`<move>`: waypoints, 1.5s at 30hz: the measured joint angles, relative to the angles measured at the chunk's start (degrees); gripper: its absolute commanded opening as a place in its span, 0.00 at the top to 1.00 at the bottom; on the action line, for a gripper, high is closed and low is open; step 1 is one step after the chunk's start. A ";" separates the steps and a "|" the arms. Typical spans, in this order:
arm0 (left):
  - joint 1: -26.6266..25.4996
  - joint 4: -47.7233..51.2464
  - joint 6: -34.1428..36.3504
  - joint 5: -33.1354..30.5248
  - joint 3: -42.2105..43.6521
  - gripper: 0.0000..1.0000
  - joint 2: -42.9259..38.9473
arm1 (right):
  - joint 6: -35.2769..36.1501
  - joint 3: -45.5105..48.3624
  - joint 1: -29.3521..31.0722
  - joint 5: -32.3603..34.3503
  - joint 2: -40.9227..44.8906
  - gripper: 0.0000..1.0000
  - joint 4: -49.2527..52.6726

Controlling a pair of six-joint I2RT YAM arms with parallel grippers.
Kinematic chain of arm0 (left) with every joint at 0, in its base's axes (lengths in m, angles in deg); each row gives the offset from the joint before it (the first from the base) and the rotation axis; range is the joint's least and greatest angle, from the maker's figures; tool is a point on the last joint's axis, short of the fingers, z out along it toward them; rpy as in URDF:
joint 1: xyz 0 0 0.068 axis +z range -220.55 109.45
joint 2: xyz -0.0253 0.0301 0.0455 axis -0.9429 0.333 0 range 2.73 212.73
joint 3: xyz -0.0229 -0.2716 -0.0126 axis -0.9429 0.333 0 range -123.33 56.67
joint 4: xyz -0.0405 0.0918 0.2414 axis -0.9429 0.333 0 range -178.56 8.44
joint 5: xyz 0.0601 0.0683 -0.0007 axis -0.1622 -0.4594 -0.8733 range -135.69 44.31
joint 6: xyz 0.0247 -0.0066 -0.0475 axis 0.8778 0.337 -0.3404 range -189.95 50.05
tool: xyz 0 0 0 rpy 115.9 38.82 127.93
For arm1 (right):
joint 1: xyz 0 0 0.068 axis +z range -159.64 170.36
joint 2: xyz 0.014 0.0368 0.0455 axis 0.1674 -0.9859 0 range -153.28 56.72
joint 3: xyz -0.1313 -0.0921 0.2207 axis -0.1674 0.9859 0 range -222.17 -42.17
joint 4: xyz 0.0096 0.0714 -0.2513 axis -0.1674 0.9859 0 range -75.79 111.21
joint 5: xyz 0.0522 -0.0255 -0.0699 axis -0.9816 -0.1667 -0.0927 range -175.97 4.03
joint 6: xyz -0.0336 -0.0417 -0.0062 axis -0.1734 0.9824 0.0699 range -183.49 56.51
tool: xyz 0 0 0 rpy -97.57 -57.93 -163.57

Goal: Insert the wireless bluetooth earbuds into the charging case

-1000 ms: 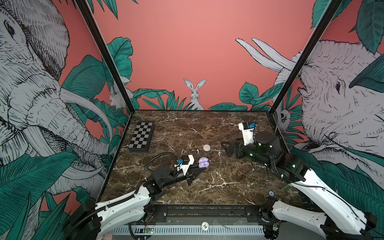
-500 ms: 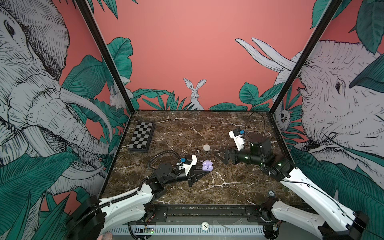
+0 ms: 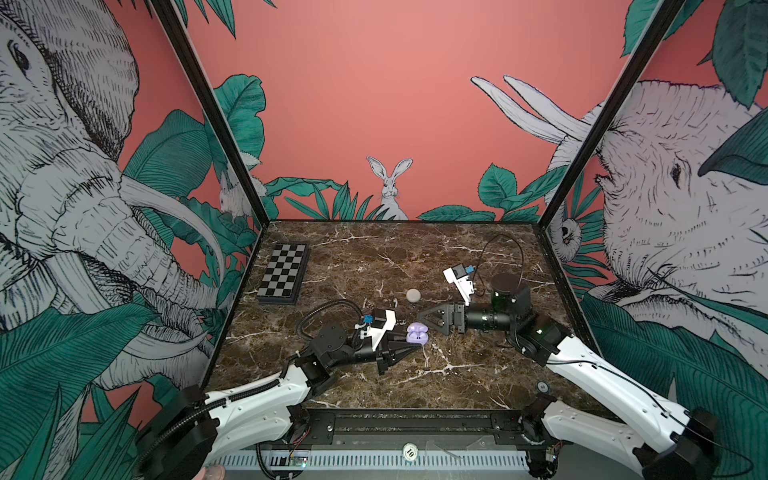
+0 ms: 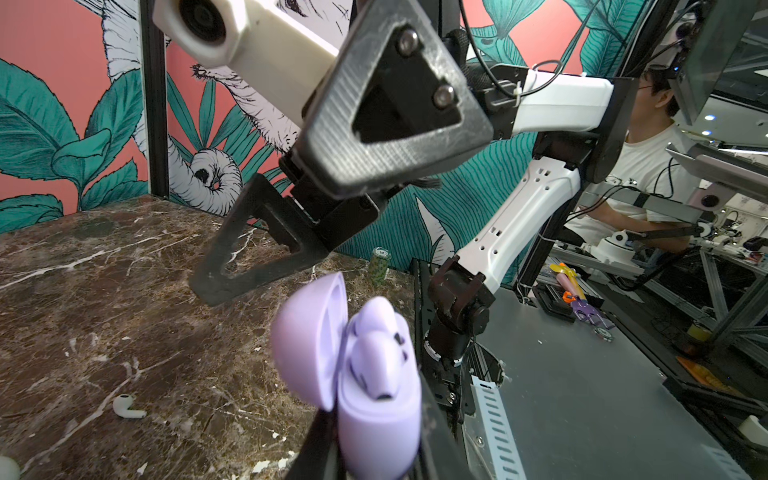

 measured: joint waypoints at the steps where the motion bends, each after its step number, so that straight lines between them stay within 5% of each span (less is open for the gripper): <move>1: -0.02 -0.09 0.00 0.00 0.00 1.00 0.02 | -0.28 0.00 0.13 -0.74 -0.02 0.02 -0.57; 16: -0.02 -0.79 -0.09 -1.86 0.00 1.00 0.61 | 0.31 -0.04 3.13 -7.58 0.15 0.02 -0.81; 45: -0.17 -1.79 -0.52 -2.21 0.00 1.00 1.14 | 4.46 -1.79 5.55 -7.93 3.02 0.02 3.37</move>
